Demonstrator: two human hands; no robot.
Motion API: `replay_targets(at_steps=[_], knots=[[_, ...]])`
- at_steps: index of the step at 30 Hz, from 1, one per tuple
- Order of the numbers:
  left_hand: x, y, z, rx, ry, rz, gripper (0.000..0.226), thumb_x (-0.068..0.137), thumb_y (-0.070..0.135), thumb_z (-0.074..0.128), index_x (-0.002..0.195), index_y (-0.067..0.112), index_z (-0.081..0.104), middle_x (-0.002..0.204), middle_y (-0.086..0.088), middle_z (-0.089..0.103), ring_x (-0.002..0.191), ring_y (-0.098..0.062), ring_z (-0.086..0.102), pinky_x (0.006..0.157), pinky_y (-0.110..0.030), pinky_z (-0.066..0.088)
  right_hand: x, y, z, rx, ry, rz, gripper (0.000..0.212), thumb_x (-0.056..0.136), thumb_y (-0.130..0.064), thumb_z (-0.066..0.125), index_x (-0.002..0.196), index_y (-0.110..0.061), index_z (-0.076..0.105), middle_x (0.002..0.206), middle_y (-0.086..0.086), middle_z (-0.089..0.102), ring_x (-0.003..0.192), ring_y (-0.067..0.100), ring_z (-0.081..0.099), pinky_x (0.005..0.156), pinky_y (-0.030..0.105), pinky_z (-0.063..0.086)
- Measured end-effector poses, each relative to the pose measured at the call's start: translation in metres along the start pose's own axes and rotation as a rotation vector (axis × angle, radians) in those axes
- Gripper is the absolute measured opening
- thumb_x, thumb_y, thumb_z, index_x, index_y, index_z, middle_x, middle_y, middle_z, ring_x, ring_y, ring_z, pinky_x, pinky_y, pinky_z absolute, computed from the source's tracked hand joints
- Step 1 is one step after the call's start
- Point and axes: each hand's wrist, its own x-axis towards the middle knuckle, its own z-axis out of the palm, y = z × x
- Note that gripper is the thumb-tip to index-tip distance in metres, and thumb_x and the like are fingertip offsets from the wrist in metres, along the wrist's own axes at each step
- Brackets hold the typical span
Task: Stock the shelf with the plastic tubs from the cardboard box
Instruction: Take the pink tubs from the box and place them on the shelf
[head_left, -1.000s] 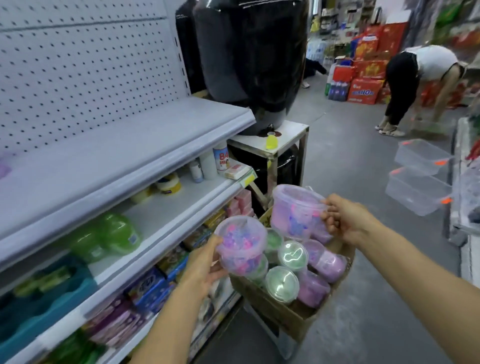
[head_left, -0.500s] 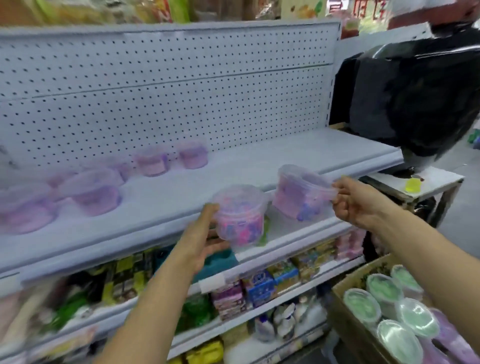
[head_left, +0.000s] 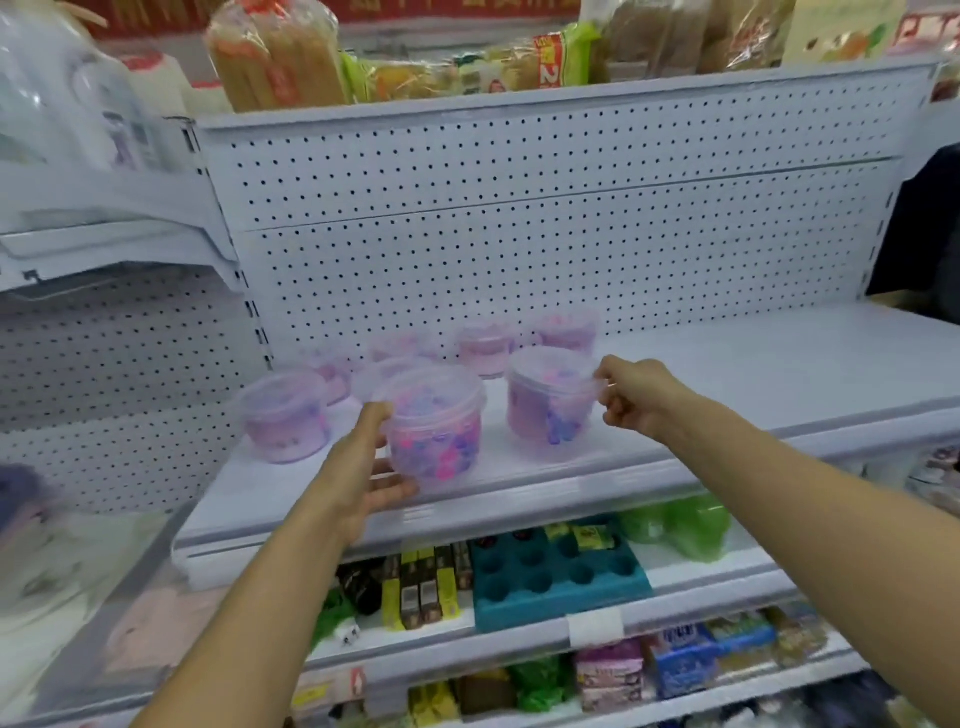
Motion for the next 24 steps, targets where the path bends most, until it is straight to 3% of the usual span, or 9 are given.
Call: replay_targets(at_steps=[3,5,6,9,11,12,15,19,24], knots=[[0.009,0.003,-0.016,-0.016,0.026,-0.027,0.037,0.092,0.045,0.051,0.114,0.016,0.053,0.112,-0.008,0.052,0.099,-0.034,0.061,0.081,-0.045,0.056,0.016,0.003,0.025,-0.104,-0.004,-0.005,0.011,0.085,-0.006,0.051,0.075,-0.005,0.049,0.061,0.008,0.040,0.050,0.018,0.025,0.044,0.023,0.028],[0.014,0.004,-0.022,-0.021,0.028,-0.041,0.039,0.092,0.045,0.051,0.116,0.013,0.050,0.117,-0.011,0.051,0.102,-0.036,0.061,0.080,-0.044,0.056,0.019,0.004,0.036,-0.158,-0.004,-0.031,0.003,0.090,-0.008,0.052,0.090,-0.006,0.054,0.065,0.008,0.041,0.052,0.018,0.028,0.046,0.025,0.030],[0.017,0.004,-0.024,-0.022,0.029,-0.048,0.041,0.092,0.045,0.052,0.117,0.012,0.049,0.119,-0.013,0.051,0.104,-0.037,0.060,0.080,-0.044,0.056,0.020,0.004,0.039,-0.196,-0.006,-0.063,0.010,0.093,-0.011,0.051,0.102,-0.011,0.056,0.071,0.009,0.045,0.055,0.018,0.033,0.048,0.026,0.034],[0.025,0.002,-0.028,-0.023,0.026,-0.051,0.044,0.091,0.044,0.053,0.120,0.012,0.047,0.112,-0.011,0.054,0.099,-0.034,0.062,0.087,-0.048,0.055,0.014,0.006,0.041,-0.422,-0.011,-0.264,0.041,0.093,-0.039,0.052,0.133,-0.031,0.047,0.115,0.008,0.044,0.080,0.024,0.054,0.052,0.027,0.048],[0.030,0.000,-0.028,-0.031,0.015,-0.033,0.037,0.093,0.041,0.052,0.118,0.014,0.049,0.097,-0.006,0.056,0.091,-0.029,0.062,0.091,-0.050,0.053,0.005,0.012,0.042,-0.575,-0.018,-0.419,0.057,0.083,-0.055,0.060,0.135,-0.037,0.044,0.125,0.002,0.032,0.098,0.026,0.053,0.059,0.032,0.056],[0.033,-0.001,-0.027,-0.039,0.012,-0.021,0.033,0.094,0.040,0.051,0.115,0.016,0.050,0.093,-0.004,0.056,0.088,-0.027,0.062,0.092,-0.050,0.052,0.002,0.016,0.044,-0.654,-0.039,-0.479,0.062,0.076,-0.059,0.066,0.131,-0.037,0.047,0.128,0.000,0.030,0.104,0.026,0.052,0.070,0.038,0.057],[0.039,-0.004,-0.025,-0.062,0.017,-0.019,0.029,0.094,0.040,0.051,0.113,0.017,0.052,0.091,-0.003,0.056,0.085,-0.026,0.062,0.091,-0.049,0.052,0.005,0.024,0.052,-0.806,-0.078,-0.568,0.056,0.071,-0.053,0.074,0.120,-0.031,0.059,0.133,0.005,0.034,0.112,0.027,0.051,0.099,0.042,0.045],[0.047,-0.003,-0.023,-0.070,0.035,-0.042,0.037,0.092,0.043,0.052,0.117,0.016,0.050,0.096,-0.010,0.059,0.087,-0.029,0.063,0.086,-0.045,0.054,0.026,0.021,0.066,-0.833,-0.065,-0.585,0.047,0.082,-0.042,0.069,0.125,-0.025,0.059,0.136,0.010,0.038,0.119,0.027,0.049,0.093,0.029,0.036],[0.048,-0.001,-0.018,-0.089,0.072,-0.078,0.048,0.090,0.047,0.055,0.122,0.012,0.049,0.112,-0.019,0.058,0.098,-0.035,0.063,0.077,-0.041,0.057,0.056,0.013,0.073,-0.947,-0.130,-0.551,0.048,0.089,-0.044,0.059,0.134,-0.029,0.053,0.145,0.010,0.034,0.130,0.026,0.040,0.098,0.037,0.038]])
